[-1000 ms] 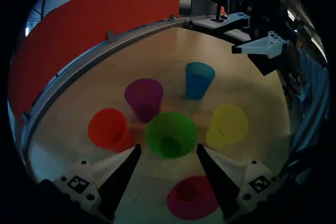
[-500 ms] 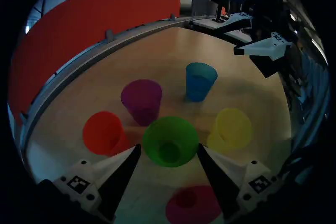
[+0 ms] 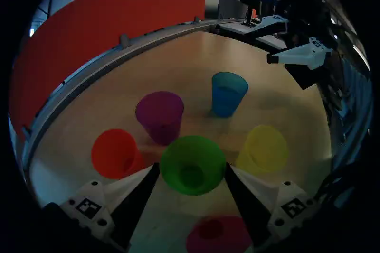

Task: Pour water

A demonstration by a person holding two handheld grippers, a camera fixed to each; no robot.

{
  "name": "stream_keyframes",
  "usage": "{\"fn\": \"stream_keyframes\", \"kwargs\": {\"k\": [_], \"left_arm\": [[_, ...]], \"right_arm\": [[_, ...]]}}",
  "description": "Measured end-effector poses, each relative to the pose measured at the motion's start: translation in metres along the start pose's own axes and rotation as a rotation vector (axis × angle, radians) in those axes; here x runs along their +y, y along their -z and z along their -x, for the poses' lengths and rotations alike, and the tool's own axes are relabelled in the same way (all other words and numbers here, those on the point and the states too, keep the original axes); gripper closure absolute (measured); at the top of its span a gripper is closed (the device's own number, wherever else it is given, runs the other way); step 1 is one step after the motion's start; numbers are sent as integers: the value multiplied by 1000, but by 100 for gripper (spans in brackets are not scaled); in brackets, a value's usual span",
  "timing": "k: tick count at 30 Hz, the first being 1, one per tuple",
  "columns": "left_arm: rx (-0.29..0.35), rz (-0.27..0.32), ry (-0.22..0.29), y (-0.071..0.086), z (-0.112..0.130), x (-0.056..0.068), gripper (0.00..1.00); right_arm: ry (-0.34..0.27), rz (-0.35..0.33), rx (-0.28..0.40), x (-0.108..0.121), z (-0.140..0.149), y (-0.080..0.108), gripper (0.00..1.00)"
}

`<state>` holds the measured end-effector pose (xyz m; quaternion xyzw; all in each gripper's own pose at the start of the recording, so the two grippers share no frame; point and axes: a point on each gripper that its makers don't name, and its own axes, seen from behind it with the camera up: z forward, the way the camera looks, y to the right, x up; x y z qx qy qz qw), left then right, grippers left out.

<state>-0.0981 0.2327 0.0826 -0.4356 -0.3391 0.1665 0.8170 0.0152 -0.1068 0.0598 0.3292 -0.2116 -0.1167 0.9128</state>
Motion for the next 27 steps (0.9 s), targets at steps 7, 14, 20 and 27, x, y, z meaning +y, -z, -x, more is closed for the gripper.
{"fn": "stream_keyframes", "kwargs": {"k": [7, 14, 20, 27], "left_arm": [[3, -16, -8, -4, 0, -2, 4], [10, -26, 5, -4, 1, -5, 13], [29, -36, 6, 2, -3, -9, 13], [65, -43, 9, 13, -10, -10, 13]], "right_arm": [[2, 4, 0, 1, 0, 0, 0], [1, 5, 1, 1, 0, 1, 0], [1, 8, 0, 1, 0, 1, 0], [4, 9, 1, 0, -2, 1, 0]]}}
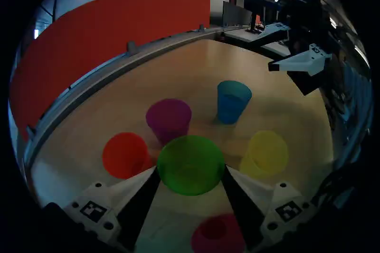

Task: Pour water

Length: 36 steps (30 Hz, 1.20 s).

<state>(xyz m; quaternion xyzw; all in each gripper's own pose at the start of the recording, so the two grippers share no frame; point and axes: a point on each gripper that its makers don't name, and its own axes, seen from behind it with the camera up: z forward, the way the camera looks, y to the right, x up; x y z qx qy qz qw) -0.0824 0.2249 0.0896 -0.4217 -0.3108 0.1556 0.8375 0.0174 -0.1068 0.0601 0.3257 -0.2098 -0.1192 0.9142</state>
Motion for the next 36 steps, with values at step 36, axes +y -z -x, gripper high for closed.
{"fn": "stream_keyframes", "kwargs": {"k": [36], "left_arm": [[315, -88, 25, 96, -78, -14, 13]], "right_arm": [[-1, 22, -4, -1, 2, -2, 0]]}}
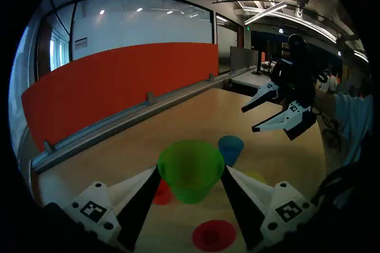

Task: Pour water

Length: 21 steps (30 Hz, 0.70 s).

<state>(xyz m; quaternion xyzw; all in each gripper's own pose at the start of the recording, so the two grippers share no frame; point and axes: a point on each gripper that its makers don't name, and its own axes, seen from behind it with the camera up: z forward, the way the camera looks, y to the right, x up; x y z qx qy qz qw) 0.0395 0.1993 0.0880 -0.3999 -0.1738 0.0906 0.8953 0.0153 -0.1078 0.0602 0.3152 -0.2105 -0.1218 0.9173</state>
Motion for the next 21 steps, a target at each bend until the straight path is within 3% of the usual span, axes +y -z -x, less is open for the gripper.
{"fn": "stream_keyframes", "kwargs": {"k": [21], "left_arm": [[164, -54, 24, 28, -46, -18, 13]], "right_arm": [[-5, -23, -46, -6, 22, -9, 0]]}}
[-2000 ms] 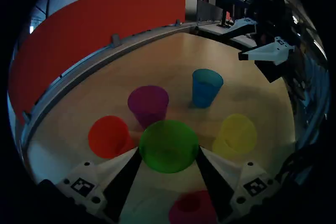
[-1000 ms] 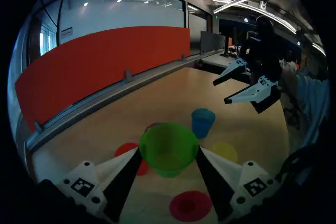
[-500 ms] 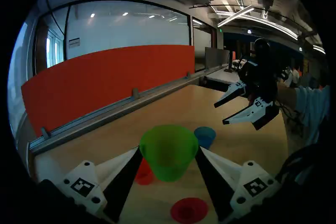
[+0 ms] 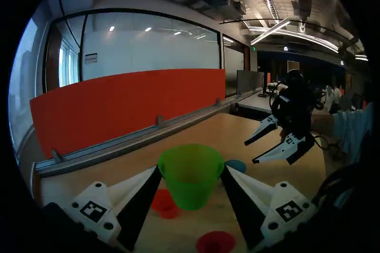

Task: Pour water

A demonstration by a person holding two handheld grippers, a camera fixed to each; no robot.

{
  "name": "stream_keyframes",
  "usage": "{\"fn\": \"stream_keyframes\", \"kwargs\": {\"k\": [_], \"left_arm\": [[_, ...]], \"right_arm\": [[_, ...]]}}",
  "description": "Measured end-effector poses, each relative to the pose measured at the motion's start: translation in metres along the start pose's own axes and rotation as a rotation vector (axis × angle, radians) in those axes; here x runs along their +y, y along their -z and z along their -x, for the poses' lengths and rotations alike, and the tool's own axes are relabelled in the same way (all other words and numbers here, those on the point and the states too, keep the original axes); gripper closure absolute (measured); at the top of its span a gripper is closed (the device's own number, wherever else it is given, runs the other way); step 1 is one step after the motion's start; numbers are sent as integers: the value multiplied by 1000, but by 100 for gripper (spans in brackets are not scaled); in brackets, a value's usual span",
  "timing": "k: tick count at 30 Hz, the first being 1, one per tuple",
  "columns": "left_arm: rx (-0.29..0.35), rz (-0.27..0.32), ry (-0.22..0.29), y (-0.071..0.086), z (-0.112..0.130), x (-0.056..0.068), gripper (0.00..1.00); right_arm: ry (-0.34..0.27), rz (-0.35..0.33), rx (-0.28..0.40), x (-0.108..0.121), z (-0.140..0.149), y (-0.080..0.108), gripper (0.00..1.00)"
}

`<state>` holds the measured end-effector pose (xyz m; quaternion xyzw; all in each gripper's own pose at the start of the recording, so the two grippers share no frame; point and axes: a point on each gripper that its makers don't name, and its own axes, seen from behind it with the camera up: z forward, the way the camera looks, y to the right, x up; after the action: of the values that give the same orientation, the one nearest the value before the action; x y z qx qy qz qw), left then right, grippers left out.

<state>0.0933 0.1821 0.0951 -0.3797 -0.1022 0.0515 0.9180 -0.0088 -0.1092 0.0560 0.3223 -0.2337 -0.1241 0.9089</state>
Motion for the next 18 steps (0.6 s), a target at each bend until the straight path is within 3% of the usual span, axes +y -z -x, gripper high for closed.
{"fn": "stream_keyframes", "kwargs": {"k": [18], "left_arm": [[100, -21, -5, 18, -28, -8, 12]], "right_arm": [[-4, -28, -68, -9, 30, -22, 0]]}}
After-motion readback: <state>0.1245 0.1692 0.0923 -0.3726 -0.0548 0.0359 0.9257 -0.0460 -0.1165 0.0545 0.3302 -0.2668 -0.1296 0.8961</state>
